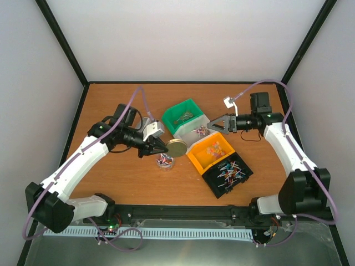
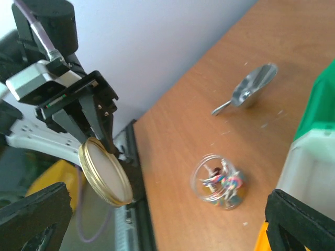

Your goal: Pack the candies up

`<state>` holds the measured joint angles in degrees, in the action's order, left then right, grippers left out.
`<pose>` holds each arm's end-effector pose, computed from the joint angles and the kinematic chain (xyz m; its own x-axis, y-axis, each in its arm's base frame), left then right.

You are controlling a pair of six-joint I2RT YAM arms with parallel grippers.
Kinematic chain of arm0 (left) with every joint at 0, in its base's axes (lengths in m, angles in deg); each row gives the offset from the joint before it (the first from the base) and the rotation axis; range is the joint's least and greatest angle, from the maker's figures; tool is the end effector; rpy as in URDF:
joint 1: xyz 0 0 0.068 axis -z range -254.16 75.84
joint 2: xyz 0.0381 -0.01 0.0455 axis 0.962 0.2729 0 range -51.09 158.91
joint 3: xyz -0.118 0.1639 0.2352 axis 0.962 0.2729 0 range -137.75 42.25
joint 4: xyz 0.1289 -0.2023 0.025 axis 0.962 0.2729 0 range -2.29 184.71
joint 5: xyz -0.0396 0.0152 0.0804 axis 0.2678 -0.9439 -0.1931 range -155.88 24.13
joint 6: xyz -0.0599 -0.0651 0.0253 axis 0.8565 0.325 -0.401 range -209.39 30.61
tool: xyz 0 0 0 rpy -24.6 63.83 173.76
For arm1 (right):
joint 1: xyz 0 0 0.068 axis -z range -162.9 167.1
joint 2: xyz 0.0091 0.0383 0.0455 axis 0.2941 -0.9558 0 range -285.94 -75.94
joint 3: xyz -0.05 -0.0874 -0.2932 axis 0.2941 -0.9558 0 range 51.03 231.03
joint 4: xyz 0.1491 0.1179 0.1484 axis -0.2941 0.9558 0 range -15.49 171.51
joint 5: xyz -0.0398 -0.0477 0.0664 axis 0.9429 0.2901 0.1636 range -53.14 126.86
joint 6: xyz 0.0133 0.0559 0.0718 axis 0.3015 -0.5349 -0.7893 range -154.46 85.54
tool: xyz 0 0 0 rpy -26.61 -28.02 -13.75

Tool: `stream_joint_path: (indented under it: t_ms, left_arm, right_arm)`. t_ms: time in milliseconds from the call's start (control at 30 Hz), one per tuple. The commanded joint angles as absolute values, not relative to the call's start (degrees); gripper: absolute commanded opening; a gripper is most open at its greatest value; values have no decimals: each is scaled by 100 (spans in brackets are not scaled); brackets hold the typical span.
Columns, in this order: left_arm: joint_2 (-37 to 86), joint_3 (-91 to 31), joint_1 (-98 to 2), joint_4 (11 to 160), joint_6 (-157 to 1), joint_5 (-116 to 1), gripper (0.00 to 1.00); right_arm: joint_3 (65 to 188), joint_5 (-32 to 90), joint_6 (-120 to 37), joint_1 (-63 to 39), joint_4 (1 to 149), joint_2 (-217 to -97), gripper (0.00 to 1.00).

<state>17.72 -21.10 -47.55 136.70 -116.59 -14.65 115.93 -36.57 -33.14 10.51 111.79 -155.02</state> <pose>0.1604 -0.1524 0.3315 -0.3335 0.4873 -0.8071 0.9424 0.1509 -0.2984 0.2439 0.1079 0.3374 -0.7624 -0.0948 -0.6401 -0.6437 0.2125 0.7352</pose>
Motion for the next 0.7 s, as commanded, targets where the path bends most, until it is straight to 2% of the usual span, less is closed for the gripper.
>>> stream_joint_path:
  t_ms: [0, 67, 200, 400, 667]
  left_arm:
    - [1683, -2128, -4801, 14005, -11786, -1251, 1]
    - [1773, -2162, -4805, 14251, -11954, -1073, 2]
    - [1936, -2154, -4818, 14551, -12112, -923, 2]
    - [1904, -2130, -4911, 14704, -12211, -846, 2]
    - [2222, -2360, -5194, 15197, -12627, -499, 2]
  right_arm:
    - [11184, -2837, -3038, 818, 9908, -15008, 100]
    - [10956, -3247, -2850, 632, 9705, -14873, 99]
    - [11109, -3228, -1767, -261, 10442, -14794, 93]
    - [11133, -2957, -1559, -978, 10529, -14800, 70]
    - [11222, -2621, -1651, -1698, 10401, -15123, 57]
